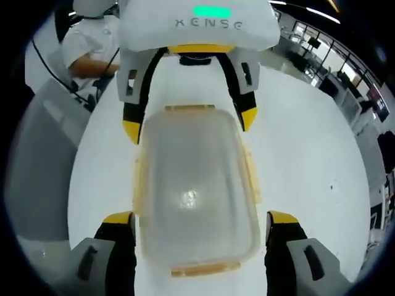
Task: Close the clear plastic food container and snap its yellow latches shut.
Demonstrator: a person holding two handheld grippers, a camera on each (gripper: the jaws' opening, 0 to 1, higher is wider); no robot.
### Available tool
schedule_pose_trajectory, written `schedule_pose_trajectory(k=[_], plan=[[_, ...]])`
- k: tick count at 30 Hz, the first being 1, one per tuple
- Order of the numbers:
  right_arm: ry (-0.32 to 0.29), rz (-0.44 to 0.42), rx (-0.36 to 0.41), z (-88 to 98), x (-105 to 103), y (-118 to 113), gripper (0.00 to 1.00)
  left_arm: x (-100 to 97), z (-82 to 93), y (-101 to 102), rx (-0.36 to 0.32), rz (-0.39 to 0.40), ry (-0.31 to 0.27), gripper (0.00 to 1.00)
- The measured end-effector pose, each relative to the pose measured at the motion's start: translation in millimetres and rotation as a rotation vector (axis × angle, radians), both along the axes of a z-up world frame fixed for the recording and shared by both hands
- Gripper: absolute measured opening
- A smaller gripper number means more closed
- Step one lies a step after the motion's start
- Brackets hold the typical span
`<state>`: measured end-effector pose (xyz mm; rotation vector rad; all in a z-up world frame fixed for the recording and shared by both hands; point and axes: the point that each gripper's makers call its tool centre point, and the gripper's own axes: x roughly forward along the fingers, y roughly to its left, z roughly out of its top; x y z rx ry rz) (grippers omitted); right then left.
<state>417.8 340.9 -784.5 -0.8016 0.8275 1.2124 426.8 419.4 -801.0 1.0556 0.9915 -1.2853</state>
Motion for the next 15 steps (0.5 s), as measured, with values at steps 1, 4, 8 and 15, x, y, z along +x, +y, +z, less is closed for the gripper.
schedule_pose_trajectory(k=[1,4,8,15], plan=[[0.002,-0.002,0.007,0.6,-1.2,-0.4,0.88,-1.6,1.3,-1.4,-0.015,-0.01,-0.003,0.92],[-0.006,0.008,0.021,1.1,-6.0,-2.6,0.88,-2.8,6.7,-3.8,-0.052,0.009,-0.007,0.93],[-0.024,0.001,0.024,-0.3,-6.7,-5.0,0.88,-1.7,8.2,-5.5,-0.093,0.028,-0.019,0.93],[-0.044,-0.092,0.128,7.1,-5.9,-0.2,0.87,-5.6,9.9,-6.1,-0.17,0.073,-0.022,0.91]])
